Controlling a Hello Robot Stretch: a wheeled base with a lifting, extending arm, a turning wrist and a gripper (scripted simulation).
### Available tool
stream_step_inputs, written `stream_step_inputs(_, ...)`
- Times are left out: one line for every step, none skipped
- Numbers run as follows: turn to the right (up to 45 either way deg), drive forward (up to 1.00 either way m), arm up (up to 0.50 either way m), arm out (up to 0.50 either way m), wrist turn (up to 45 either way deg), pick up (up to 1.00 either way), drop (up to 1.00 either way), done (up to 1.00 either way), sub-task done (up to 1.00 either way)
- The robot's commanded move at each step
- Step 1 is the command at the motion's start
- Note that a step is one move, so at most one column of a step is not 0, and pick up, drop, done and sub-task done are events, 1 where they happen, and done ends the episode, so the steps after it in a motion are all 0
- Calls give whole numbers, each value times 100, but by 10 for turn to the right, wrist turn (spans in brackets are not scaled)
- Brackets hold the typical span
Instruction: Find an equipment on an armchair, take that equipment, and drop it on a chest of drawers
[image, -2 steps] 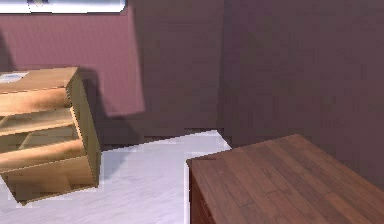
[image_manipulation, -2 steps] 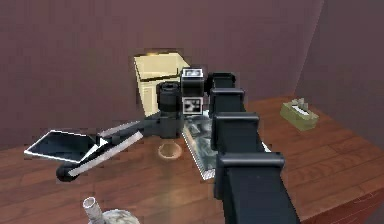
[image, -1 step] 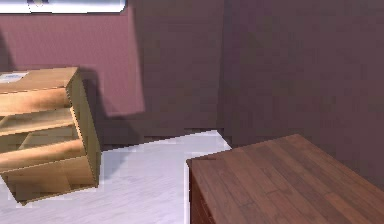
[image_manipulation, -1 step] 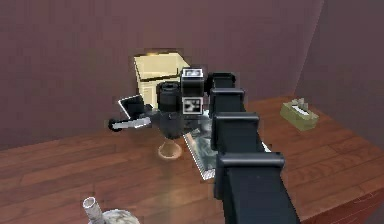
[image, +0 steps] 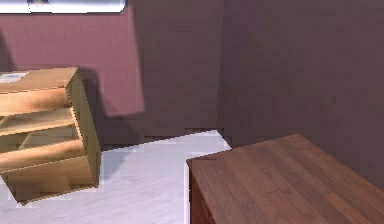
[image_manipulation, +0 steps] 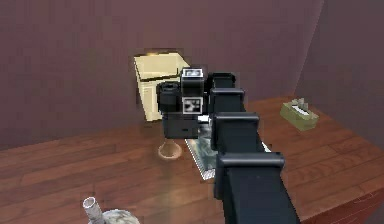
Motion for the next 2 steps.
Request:
stream_step_inputs(0,0,-4,0,0,0,0,0,0)
stream_step_inputs(0,0,-32,0,0,0,0,0,0)
